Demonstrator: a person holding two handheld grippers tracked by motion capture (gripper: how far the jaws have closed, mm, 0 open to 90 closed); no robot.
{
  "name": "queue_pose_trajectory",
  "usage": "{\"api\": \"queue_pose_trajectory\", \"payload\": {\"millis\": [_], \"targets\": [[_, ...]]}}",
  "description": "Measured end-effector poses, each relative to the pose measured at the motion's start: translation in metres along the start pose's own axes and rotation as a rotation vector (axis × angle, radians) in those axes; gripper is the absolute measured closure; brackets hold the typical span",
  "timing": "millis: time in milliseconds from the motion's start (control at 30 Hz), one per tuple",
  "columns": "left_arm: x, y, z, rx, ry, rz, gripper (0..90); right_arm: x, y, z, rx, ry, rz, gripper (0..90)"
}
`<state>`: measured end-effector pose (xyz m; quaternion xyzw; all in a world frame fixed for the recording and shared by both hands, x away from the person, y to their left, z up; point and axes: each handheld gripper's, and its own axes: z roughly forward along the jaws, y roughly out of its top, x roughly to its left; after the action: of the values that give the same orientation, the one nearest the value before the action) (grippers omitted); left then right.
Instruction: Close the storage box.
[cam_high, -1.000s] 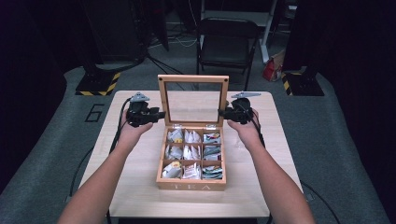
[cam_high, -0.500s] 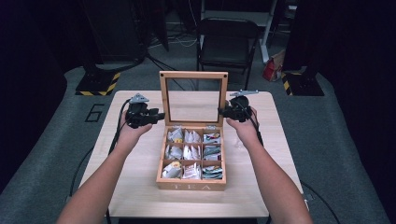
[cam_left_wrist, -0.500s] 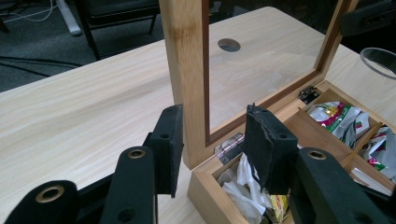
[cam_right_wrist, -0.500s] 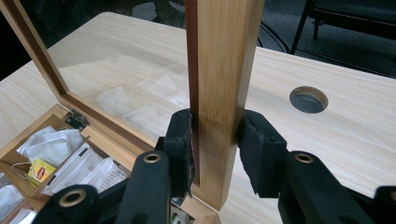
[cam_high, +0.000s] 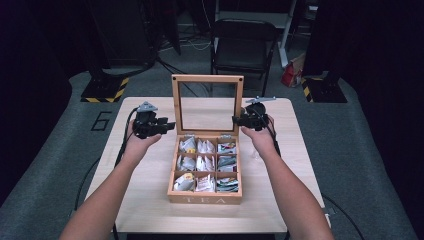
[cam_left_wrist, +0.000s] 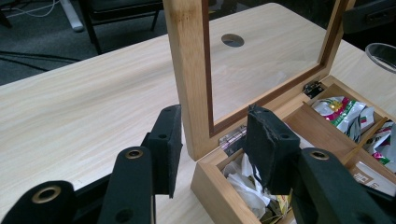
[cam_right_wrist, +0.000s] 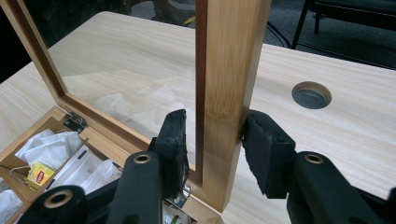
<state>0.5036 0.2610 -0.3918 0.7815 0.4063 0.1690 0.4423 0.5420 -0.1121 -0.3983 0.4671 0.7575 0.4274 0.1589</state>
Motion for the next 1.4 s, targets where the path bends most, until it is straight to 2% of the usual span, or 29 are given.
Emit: {"api": "queue_pose_trajectory", "payload": {"millis": [267, 367, 467, 567, 733, 800, 900, 1133, 1200, 1400], "targets": [[0.0, 0.001, -0.004, -0.001, -0.003, -0.013, 50.4, 0.003, -0.003, -0.016, -0.004, -0.033, -0.029, 55.5], [-0.001, 0.001, -0.006, -0.005, -0.001, -0.023, 47.7, 0.008, -0.005, -0.024, -0.013, -0.04, -0.062, 54.1], [-0.002, 0.0, -0.007, -0.002, 0.0, -0.017, 47.4, 0.013, -0.007, -0.032, -0.016, -0.023, -0.089, 52.7], [-0.003, 0.0, -0.01, -0.005, -0.002, -0.013, 46.6, 0.021, -0.007, -0.039, -0.031, 0.016, -0.1, 51.1], [-0.004, 0.0, -0.013, 0.009, -0.001, -0.013, 43.6, 0.032, -0.01, -0.043, -0.007, 0.079, -0.128, 44.8], [-0.004, -0.001, -0.015, 0.008, 0.001, -0.013, 43.6, 0.036, -0.012, -0.043, 0.005, 0.08, -0.145, 43.0], [-0.004, -0.002, -0.018, 0.008, -0.003, -0.019, 41.9, 0.04, -0.014, -0.044, -0.005, 0.096, -0.151, 41.0], [-0.003, -0.004, -0.023, 0.002, 0.008, -0.019, 39.6, 0.045, -0.018, -0.048, -0.02, 0.098, -0.147, 35.9], [-0.003, -0.004, -0.025, 0.003, 0.002, -0.02, 39.6, 0.047, -0.019, -0.05, -0.028, 0.096, -0.16, 35.4], [-0.006, -0.006, -0.029, -0.013, 0.018, -0.009, 39.6, 0.055, -0.023, -0.053, -0.024, 0.104, -0.188, 33.6]]}}
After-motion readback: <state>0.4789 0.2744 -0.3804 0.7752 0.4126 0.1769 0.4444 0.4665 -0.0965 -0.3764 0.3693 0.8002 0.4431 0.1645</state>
